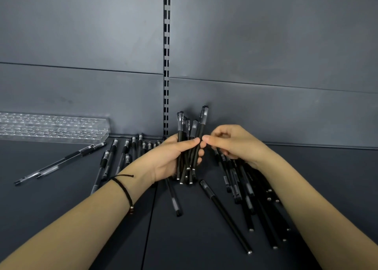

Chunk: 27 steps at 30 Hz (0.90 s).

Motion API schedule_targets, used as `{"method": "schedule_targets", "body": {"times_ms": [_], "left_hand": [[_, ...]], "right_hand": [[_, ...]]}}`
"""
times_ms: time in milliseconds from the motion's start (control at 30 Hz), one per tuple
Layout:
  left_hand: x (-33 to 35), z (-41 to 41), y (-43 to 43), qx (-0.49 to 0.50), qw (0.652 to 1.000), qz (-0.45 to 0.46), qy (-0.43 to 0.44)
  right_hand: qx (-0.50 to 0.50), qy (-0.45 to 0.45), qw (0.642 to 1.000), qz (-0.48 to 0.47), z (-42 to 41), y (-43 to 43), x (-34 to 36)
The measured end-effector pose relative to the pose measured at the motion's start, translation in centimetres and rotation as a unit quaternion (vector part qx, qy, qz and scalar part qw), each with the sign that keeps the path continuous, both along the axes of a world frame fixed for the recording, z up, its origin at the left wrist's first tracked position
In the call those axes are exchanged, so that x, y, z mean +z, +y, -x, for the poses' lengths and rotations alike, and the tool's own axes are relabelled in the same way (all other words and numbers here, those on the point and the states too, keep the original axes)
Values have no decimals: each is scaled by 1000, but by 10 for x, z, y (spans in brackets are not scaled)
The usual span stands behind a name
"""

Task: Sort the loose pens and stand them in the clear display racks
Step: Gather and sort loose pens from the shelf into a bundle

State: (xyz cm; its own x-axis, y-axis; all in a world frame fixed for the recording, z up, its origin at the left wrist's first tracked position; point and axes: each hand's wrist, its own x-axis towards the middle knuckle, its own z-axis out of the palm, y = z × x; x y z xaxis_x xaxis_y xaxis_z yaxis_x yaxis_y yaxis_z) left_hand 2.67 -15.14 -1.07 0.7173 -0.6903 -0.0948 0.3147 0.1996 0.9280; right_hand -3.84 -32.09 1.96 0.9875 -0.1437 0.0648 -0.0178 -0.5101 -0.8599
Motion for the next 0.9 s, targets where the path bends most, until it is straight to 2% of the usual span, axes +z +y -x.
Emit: {"method": "schedule_targets", "body": {"times_ms": [133, 233, 333, 500, 600, 667, 767, 900], "left_hand": [[0, -5, 0, 25, 997, 68, 40], [-1, -5, 0, 61, 996, 45, 42], [-1, -3, 0, 68, 997, 36, 29], [0, -4, -1, 80, 995, 48, 42], [0, -5, 0, 87, 994, 54, 49], [-1, -4, 0, 79, 995, 49, 48], [-3, 1, -2, 67, 995, 21, 65], [-2, 9, -5, 7, 997, 10, 78]], "right_hand": [[99, 66, 975, 185, 16, -4, -1], [122, 104, 939, 305, 20, 5, -9], [110, 112, 929, 334, 20, 14, -13], [73, 125, 967, 210, 17, 11, -11], [58, 127, 987, 79, 15, 6, -8], [44, 95, 994, -29, 12, 1, -7], [17, 34, 983, -177, 9, -6, -7], [-23, -10, 957, -288, 6, -15, -6]]}}
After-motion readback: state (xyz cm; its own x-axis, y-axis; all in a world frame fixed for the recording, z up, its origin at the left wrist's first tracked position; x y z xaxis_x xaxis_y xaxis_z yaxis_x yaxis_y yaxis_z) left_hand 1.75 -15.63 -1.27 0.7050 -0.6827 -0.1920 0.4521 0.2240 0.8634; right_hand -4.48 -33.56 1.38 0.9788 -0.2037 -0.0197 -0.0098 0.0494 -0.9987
